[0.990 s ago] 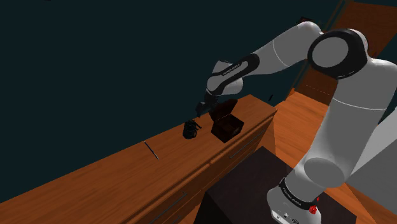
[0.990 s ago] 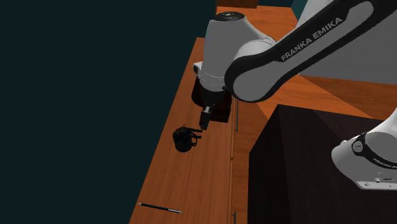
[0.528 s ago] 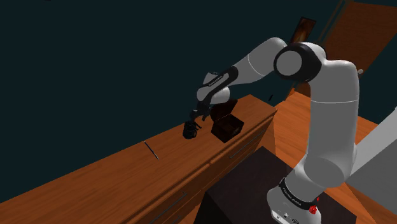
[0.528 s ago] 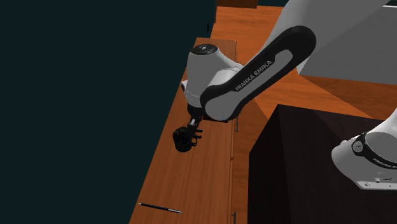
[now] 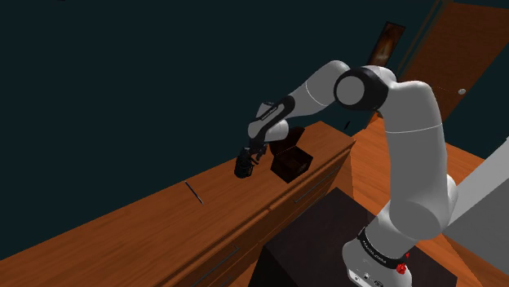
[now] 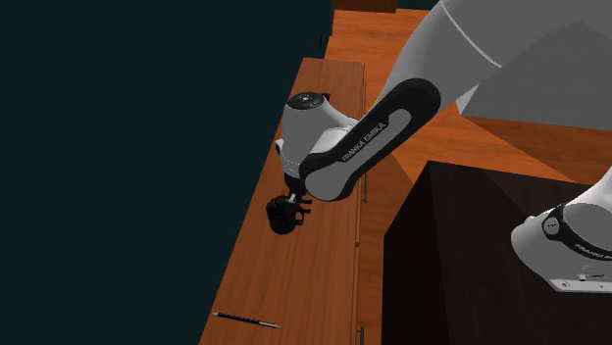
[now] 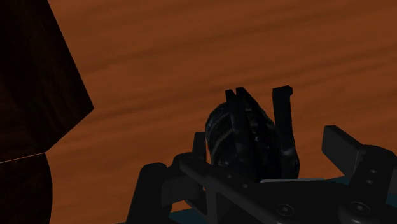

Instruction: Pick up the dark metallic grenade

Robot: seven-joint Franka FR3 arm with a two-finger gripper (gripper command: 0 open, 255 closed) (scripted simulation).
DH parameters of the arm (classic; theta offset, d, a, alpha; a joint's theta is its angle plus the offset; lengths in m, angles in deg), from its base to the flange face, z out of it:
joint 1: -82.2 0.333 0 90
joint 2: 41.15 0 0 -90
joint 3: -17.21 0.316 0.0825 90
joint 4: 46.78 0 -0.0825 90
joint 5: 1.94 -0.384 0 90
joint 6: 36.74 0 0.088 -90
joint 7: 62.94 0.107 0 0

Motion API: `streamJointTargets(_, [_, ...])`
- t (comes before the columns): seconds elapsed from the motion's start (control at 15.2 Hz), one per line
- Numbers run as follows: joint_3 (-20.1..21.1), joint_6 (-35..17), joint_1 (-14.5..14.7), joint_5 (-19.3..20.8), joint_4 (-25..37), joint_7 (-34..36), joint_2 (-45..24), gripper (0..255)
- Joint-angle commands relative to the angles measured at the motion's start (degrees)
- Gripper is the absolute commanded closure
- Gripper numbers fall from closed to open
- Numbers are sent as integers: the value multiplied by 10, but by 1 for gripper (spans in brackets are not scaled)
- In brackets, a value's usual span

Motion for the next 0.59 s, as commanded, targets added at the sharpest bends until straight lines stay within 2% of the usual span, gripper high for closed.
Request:
streamJointTargets(0.0, [2, -13, -2, -2, 7, -3, -20, 0])
streamJointTargets(0.13, [2, -13, -2, -2, 7, -3, -20, 0])
streamJointTargets(0.2, [3, -14, -2, -2, 5, -3, -18, 255])
streamJointTargets(0.53, [3, -14, -1, -2, 4, -2, -18, 255])
